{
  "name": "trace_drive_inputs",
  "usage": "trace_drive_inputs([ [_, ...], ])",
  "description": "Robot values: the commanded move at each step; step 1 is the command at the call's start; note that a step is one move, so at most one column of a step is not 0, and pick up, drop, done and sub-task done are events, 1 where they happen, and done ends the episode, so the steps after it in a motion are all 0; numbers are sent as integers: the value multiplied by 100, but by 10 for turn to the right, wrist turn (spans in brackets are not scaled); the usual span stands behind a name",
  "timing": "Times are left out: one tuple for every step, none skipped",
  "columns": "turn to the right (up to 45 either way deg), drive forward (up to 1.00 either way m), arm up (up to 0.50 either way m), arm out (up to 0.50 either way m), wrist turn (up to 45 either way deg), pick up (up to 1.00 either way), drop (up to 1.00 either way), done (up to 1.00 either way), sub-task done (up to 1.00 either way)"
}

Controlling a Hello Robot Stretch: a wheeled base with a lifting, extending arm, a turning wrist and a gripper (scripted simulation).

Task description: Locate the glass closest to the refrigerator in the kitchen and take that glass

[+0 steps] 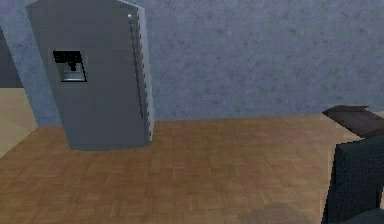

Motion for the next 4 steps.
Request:
trace_drive_inputs([
  [0, 0, 50, 0, 0, 0, 0, 0, 0],
  [0, 0, 26, 0, 0, 0, 0, 0, 0],
  [0, 0, 0, 46, 0, 0, 0, 0, 0],
  [0, 0, 0, 0, 450, 0, 0, 0, 0],
])
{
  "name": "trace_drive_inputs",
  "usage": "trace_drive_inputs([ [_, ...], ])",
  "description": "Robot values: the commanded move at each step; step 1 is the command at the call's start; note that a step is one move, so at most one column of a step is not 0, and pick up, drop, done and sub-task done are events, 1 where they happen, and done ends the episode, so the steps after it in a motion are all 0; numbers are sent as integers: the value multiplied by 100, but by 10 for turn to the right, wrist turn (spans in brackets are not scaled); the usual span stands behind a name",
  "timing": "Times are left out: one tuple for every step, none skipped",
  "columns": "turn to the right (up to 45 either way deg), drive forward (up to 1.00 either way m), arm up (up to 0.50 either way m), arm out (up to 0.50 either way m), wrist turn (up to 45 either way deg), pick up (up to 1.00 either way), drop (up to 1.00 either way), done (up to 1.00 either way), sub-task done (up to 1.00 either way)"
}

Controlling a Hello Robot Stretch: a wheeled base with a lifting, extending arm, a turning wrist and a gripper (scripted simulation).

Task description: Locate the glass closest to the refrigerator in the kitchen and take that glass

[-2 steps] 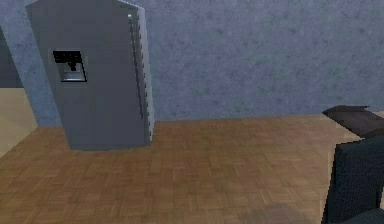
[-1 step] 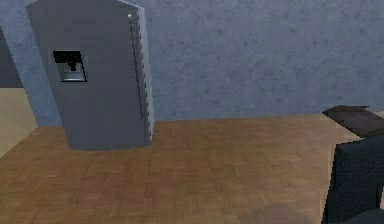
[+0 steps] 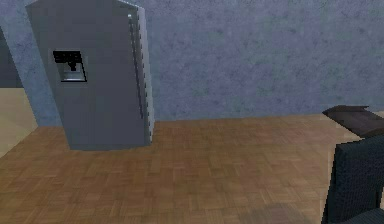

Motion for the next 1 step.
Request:
trace_drive_inputs([
  [0, 0, 0, 0, 450, 0, 0, 0, 0],
])
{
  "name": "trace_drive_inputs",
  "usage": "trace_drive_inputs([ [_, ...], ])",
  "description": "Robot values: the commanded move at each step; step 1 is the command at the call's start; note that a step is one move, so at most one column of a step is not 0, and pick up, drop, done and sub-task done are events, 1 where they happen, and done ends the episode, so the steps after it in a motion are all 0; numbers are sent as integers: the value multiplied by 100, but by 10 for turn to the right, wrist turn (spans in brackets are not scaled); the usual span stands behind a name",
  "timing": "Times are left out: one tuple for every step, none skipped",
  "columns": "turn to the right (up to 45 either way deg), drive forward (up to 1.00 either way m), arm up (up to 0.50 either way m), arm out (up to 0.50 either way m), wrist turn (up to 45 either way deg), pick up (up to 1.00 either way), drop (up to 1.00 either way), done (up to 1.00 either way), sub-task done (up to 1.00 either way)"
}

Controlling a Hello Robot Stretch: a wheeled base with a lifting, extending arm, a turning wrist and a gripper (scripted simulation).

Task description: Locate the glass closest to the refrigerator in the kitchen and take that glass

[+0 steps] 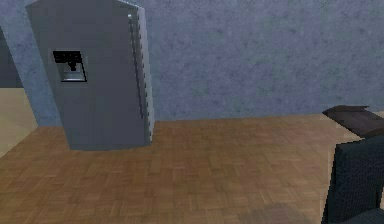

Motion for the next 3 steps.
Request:
trace_drive_inputs([
  [0, 0, 0, 0, 450, 0, 0, 0, 0],
  [0, 0, 0, 0, 180, 0, 0, 0, 0],
  [0, 0, -30, 0, 0, 0, 0, 0, 0],
])
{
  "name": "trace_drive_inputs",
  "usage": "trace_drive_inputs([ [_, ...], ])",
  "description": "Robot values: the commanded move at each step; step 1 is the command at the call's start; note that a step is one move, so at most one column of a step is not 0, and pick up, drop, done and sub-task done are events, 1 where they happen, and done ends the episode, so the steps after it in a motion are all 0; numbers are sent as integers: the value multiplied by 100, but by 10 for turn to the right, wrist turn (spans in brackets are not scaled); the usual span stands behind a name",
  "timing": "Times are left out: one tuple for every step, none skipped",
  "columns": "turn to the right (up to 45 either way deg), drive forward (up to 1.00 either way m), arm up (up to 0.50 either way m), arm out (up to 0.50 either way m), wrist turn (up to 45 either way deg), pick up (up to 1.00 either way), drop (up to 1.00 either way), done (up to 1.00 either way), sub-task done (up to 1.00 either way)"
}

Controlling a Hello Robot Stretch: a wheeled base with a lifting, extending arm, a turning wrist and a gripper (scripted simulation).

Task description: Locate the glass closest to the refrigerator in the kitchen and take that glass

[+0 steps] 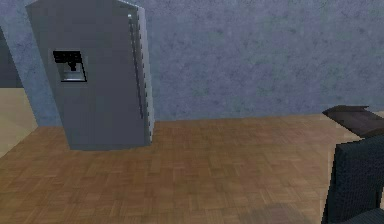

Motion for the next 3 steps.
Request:
trace_drive_inputs([
  [0, 0, 0, 0, 0, 100, 0, 0, 0],
  [0, 0, 10, 0, 0, 0, 0, 0, 0],
  [0, 0, 0, 0, 0, 0, 0, 100, 0],
])
